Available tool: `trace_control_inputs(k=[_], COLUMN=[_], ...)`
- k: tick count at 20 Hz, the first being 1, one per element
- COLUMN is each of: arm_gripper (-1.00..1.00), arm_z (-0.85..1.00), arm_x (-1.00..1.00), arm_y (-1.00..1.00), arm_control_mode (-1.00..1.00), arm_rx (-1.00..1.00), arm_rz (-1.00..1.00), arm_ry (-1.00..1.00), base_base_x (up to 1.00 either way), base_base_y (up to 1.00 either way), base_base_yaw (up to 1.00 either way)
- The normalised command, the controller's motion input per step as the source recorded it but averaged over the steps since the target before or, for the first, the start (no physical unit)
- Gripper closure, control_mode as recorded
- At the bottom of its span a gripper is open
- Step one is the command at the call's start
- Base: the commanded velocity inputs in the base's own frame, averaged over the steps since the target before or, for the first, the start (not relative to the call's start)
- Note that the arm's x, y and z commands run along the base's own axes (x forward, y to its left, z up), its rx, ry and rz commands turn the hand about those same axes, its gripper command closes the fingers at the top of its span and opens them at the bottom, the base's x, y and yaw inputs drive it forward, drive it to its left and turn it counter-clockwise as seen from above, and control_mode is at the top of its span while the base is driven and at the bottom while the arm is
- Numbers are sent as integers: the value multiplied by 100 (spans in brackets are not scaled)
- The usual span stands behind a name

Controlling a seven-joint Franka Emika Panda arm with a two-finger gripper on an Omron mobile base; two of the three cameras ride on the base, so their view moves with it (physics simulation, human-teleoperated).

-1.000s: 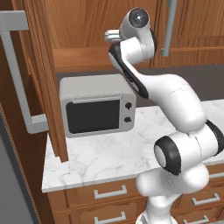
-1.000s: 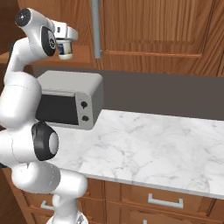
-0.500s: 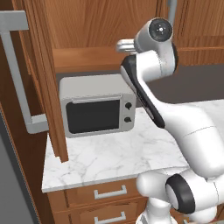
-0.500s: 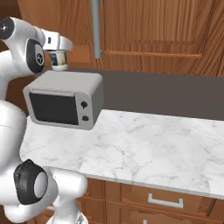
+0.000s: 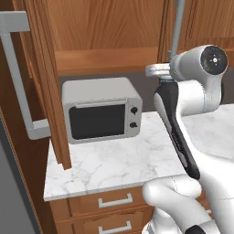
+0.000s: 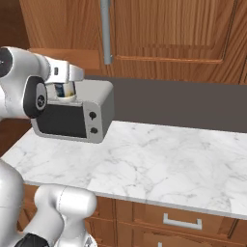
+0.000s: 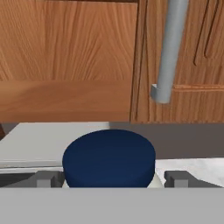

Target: The dining table condiment station is running low on mayonnaise. Refill the condiment station by opening the cabinet and taking the mayonnaise from the cabinet and placing it on the dining table.

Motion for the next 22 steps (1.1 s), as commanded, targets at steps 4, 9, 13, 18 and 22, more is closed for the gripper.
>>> trace_control_inputs(k=[4, 9, 13, 18, 22], arm_gripper=[100, 100, 100, 100, 100], arm_z=[-20, -3, 0, 0, 0], arm_x=[-81, -29, 0, 0, 0], arm_y=[-42, -22, 0, 0, 0], arm_control_mode=[-100, -100, -100, -100, 100], arm_rx=[0, 0, 0, 0, 0], arm_rz=[0, 0, 0, 0, 0], arm_ry=[5, 0, 0, 0, 0], base_base_x=[0, 0, 0, 0, 0], base_base_y=[0, 0, 0, 0, 0], base_base_yaw=[0, 0, 0, 0, 0])
